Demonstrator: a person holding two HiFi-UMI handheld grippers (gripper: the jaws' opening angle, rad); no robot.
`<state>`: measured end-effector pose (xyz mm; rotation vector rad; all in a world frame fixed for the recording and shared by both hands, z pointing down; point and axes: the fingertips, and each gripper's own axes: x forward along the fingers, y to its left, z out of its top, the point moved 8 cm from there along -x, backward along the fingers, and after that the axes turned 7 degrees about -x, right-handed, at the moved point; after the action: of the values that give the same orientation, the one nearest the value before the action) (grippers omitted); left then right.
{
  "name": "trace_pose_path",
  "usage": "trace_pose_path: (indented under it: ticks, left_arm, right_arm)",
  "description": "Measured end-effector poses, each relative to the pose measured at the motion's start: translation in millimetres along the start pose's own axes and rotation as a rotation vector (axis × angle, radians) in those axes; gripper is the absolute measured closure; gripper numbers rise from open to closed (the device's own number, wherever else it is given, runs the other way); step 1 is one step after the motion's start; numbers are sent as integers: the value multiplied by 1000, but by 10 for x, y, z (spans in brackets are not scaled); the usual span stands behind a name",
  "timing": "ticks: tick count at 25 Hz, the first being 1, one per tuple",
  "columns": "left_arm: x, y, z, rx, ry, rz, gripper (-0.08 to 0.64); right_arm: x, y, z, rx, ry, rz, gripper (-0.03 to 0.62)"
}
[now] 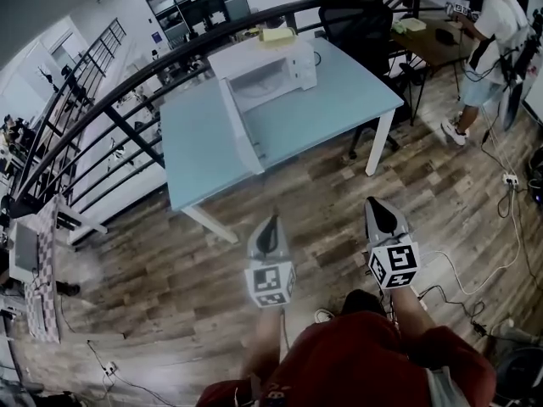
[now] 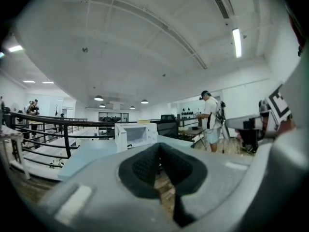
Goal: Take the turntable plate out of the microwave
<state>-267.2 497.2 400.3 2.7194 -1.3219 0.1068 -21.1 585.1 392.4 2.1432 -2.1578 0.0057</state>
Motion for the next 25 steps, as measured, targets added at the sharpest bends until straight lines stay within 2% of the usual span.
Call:
trace_pose_path:
  ticks: [12,19,25]
  left_arm:
    - [-77,302,-120,-26,6,57,563]
    - [276,303,-138,-23,7,51,563]
    - [795,251,-96,-4,14,28,563]
  right_arm:
    - [264,255,-120,-4,30,52,592]
    - [523,40,-161,-1,30,43,592]
    - [843,-334,-182,14,27,14,592]
